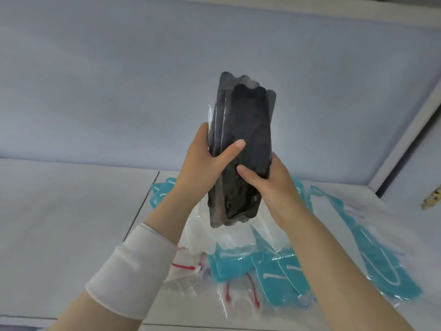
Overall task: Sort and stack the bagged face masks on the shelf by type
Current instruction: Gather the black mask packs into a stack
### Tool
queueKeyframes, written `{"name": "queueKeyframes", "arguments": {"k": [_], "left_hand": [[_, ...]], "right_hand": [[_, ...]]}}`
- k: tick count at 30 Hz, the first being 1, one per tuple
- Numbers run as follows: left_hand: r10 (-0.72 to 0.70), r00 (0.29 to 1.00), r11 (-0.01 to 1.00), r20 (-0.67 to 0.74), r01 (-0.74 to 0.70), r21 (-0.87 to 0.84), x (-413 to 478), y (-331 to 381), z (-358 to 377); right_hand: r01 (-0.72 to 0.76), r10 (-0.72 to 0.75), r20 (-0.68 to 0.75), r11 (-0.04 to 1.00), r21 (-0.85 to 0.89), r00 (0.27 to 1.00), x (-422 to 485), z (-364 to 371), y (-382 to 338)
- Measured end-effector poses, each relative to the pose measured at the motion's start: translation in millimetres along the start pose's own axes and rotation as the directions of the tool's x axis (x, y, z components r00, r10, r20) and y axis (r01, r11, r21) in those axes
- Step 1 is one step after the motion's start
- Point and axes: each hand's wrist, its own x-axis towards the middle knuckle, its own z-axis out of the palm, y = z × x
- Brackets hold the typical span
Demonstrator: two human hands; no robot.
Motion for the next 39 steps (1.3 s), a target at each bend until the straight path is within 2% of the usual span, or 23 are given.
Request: {"name": "queueKeyframes", "arguments": {"k": [4,6,9,11,15,18,23,25,27,29,33,39], "left_hand": [[0.0,0.999,0.99,0.043,0.006,-0.144,7.3,2.1,13.1],[-0.028,0.997,0.979,0.066,0.04,-0.201,3.0,-7.5,24.9],[-0.082,0.993,0.988,0.09,0.093,-0.125,-11.1,-33.4,41.8],[-0.114,0.99,0.989,0.084,0.122,-0.089,-16.9,-42.4,44.8],[-0.132,0.99,0.985,0.047,0.136,-0.106,-16.6,-44.9,42.0],[-0.162,0.984,0.986,0.078,0.164,-0.024,-23.2,-48.6,46.8],[-0.163,0.986,0.985,-0.025,0.161,-0.053,-17.1,-46.8,37.6],[-0.178,0.979,0.98,-0.094,0.168,-0.11,-11.7,-42.6,27.0],[-0.222,0.96,0.966,-0.172,0.192,-0.176,-11.8,-43.0,12.1],[-0.248,0.95,0.958,-0.188,0.213,-0.19,-18.5,-44.6,-10.5],[-0.235,0.955,0.947,-0.179,0.183,-0.265,-34.6,-53.9,-84.5],[-0.254,0.894,0.96,-0.369,0.188,-0.207,-51.6,-78.9,-240.5]], "right_hand": [[0.059,-0.066,-0.042,0.986,-0.154,0.997,-1.6,-15.1,5.5],[0.032,-0.03,0.012,0.991,-0.132,0.999,-5.5,-14.8,21.7],[-0.058,0.061,0.094,0.998,-0.029,0.994,-14.0,-10.8,56.2],[-0.09,0.095,0.119,0.995,-0.048,0.988,-17.8,-10.7,67.3],[-0.067,0.076,0.101,0.994,-0.088,0.992,-15.3,-15.9,70.8],[-0.067,0.075,0.122,0.996,-0.066,0.99,-16.1,-11.5,78.3],[-0.023,0.026,0.133,0.999,-0.023,0.991,-10.2,-4.5,73.2],[-0.01,0.023,0.166,0.997,-0.078,0.986,-8.1,3.3,68.6],[0.021,0.009,0.184,0.987,-0.16,0.983,-7.4,18.5,64.6],[0.049,-0.012,0.181,0.978,-0.203,0.983,-8.4,41.1,60.4],[0.046,-0.009,0.236,0.987,-0.154,0.972,-18.9,107.0,47.3],[0.02,0.027,0.347,0.991,-0.132,0.937,-30.9,262.4,26.6]]}}
